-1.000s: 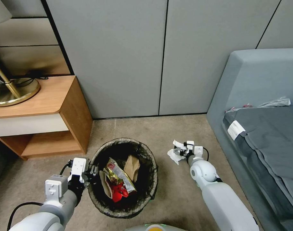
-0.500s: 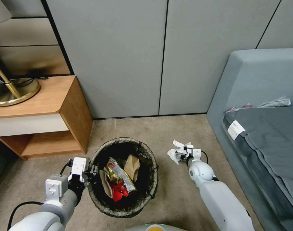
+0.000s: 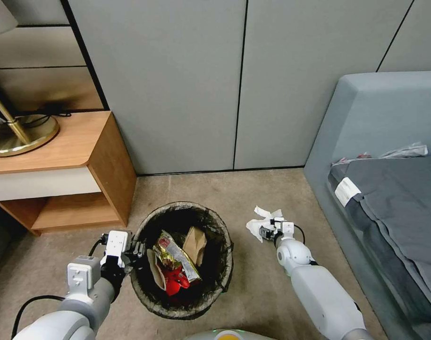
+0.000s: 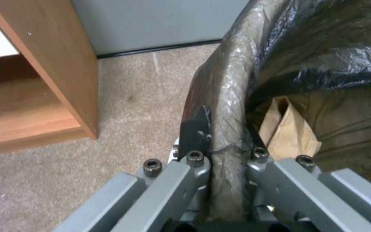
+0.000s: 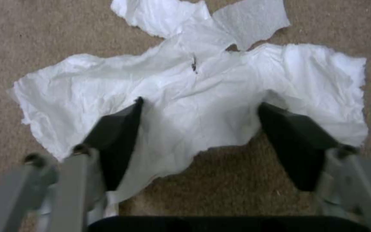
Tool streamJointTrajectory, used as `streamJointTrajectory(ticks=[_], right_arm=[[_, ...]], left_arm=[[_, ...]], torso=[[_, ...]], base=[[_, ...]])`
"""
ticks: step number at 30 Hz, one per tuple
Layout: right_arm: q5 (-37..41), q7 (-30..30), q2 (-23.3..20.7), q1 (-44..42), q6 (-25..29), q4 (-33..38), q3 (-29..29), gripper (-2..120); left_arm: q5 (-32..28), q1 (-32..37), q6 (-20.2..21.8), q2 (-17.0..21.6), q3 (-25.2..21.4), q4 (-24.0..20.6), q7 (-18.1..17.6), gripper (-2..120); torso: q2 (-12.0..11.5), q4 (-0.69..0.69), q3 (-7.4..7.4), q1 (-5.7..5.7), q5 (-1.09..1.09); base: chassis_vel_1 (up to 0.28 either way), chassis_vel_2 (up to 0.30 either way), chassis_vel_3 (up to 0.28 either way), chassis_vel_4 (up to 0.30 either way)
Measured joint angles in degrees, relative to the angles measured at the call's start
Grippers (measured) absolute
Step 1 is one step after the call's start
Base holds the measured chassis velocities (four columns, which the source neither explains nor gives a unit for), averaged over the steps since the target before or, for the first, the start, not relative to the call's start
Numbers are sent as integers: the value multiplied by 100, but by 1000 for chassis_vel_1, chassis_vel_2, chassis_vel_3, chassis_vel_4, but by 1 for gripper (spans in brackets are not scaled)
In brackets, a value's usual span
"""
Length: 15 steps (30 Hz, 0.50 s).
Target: Pick up the trash bin, then pick up the garbage from the floor and place it into the trash bin.
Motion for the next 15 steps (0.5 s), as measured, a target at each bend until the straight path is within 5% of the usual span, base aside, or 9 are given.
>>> streamJointTrajectory(ticks=[15], right_arm=[[-4,-9,30,-40,48,-83,1,14]], left_arm=[[-15,-28,-9,83,2,0,0,1]], torso=[[0,0,0,0,1]], base=[[0,0,0,0]])
